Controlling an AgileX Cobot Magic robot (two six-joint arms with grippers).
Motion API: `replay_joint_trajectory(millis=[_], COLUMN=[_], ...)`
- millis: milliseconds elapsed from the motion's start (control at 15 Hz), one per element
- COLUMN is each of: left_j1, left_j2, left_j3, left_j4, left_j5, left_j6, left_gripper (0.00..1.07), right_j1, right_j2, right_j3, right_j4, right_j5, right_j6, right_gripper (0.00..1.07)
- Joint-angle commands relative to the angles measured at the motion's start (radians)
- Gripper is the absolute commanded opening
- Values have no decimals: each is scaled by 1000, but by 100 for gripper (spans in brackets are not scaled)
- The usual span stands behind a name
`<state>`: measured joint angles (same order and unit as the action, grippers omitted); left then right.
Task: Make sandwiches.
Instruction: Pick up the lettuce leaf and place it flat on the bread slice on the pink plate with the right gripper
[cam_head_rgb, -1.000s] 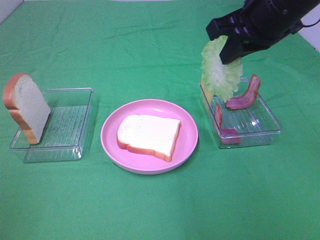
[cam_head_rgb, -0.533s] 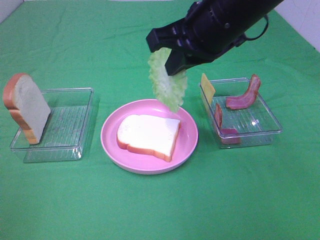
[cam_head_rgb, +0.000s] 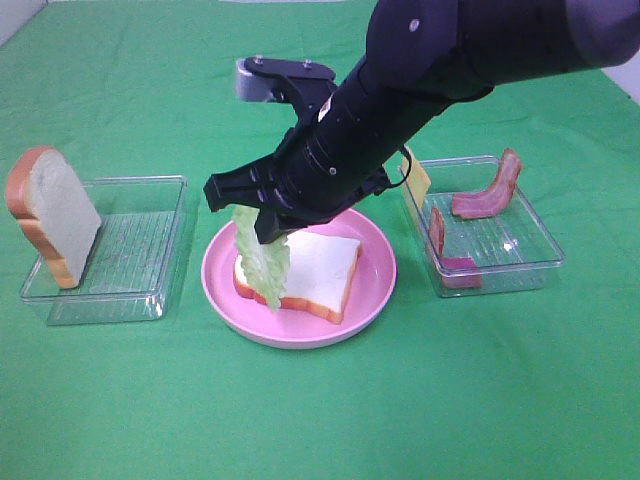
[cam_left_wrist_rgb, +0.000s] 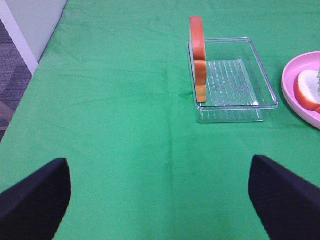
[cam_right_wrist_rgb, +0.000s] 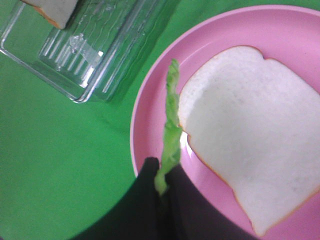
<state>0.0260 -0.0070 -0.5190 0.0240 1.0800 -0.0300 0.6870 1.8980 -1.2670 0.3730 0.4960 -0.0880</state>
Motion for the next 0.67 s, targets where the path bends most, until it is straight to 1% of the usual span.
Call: replay_joint_trajectory(millis=[67, 133, 267, 667], left_j1=[1, 1, 1, 1], left_j2=[-13, -13, -13, -13], left_j3=[1, 1, 1, 1], left_j4=[3, 3, 3, 3], left_j5=[-3, -3, -3, -3], left_j6=[0, 0, 0, 0], left_gripper=[89, 89, 89, 89], right_j1=[0, 0, -1, -1], right_j2=[35, 35, 56, 106], right_j3=[-6, -6, -6, -6], right_j4=[8, 8, -80, -260], right_j5=[-38, -38, -78, -84], right_j6=[-28, -28, -39, -23], right_gripper=[0, 0, 0, 0])
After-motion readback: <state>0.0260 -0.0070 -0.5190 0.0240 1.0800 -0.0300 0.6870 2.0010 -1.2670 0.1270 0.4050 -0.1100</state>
